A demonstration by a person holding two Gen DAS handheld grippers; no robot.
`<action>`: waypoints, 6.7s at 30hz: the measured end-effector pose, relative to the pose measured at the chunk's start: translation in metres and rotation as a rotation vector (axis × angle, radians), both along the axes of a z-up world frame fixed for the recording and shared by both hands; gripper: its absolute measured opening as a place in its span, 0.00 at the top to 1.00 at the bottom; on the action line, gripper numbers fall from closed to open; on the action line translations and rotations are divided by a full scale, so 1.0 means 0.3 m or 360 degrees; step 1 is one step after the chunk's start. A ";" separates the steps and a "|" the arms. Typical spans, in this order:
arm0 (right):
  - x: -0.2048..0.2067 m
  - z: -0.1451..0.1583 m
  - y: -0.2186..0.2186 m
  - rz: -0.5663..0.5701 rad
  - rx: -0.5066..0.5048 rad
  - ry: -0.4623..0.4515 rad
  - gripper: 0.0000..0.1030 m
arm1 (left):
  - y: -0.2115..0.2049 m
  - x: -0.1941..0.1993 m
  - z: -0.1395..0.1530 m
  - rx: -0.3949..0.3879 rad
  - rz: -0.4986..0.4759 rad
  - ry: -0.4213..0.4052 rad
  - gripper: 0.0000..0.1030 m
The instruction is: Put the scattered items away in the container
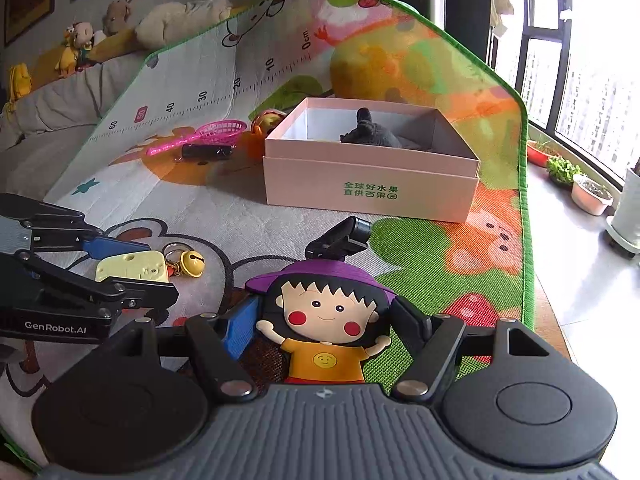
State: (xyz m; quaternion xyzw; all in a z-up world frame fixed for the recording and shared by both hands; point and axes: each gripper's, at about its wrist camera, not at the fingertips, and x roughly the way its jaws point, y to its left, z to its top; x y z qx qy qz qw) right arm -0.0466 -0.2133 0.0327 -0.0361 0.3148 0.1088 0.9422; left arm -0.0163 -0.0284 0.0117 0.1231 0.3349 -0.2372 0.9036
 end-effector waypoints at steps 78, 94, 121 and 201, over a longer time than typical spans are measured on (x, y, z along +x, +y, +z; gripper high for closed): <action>0.795 0.043 0.618 0.0535 -0.0816 0.0122 0.89 | 0.233 0.323 -0.028 -0.0104 0.0502 0.0095 0.00; 0.336 0.151 0.212 0.0477 -0.0093 0.0177 0.91 | 0.232 0.328 -0.031 -0.0083 0.0519 0.0080 0.00; 0.224 -0.063 -0.048 0.0123 0.0371 0.0020 0.26 | 0.188 0.891 0.031 0.0102 0.0441 0.0024 0.34; 0.068 -0.078 -0.053 -0.0042 -0.0163 -0.0045 0.27 | -0.037 0.104 -0.029 -0.0109 -0.0106 0.0192 0.04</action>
